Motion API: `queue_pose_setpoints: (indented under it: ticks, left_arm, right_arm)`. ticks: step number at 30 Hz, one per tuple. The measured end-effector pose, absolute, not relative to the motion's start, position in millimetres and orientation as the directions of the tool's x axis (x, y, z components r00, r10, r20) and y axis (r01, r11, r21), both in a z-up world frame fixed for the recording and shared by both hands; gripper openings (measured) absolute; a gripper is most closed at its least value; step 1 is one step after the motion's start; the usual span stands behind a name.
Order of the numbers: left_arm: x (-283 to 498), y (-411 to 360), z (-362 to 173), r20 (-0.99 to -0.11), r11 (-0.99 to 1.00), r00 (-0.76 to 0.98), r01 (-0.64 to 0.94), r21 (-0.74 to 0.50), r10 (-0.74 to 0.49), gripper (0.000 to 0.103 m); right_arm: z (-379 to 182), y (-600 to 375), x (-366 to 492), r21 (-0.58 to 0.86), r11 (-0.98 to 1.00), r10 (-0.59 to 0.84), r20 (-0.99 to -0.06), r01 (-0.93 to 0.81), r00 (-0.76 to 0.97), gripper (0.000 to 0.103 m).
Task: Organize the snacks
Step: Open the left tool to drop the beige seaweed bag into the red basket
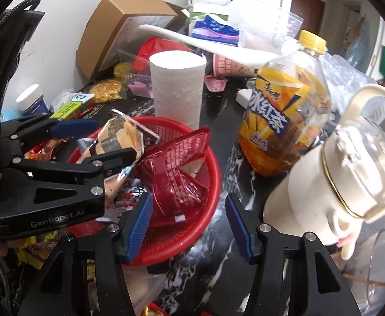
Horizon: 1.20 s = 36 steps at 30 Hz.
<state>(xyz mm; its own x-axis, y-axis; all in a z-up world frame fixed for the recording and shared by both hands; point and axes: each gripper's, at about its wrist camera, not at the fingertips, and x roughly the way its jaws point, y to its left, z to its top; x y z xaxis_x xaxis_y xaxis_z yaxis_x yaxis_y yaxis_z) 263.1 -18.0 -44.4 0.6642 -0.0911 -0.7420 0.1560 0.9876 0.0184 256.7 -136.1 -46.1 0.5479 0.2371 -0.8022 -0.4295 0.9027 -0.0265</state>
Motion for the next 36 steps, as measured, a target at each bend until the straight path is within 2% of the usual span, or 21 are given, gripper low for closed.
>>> queue_pose_setpoints:
  ticks: [13, 31, 36]
  left_arm:
    - [232.7, -12.0, 1.2, -0.687, 0.987, 0.716, 0.158, -0.016, -0.126, 0.067]
    - [135.8, -8.8, 84.1, -0.533, 0.981, 0.831, 0.195, 0.013, -0.158, 0.068]
    - [111.8, -9.0, 90.4, -0.522, 0.977, 0.835, 0.213, 0.019, -0.172, 0.075]
  right_arm:
    - [-3.4, -147.3, 227.9, -0.024, 0.926, 0.234, -0.745, -0.376, 0.625, 0.057]
    - [75.3, -164.5, 140.1, -0.026, 0.942, 0.254, -0.591, -0.333, 0.766, 0.059]
    - [81.2, -167.4, 114.9, -0.022, 0.943, 0.261, -0.568, -0.331, 0.781, 0.062]
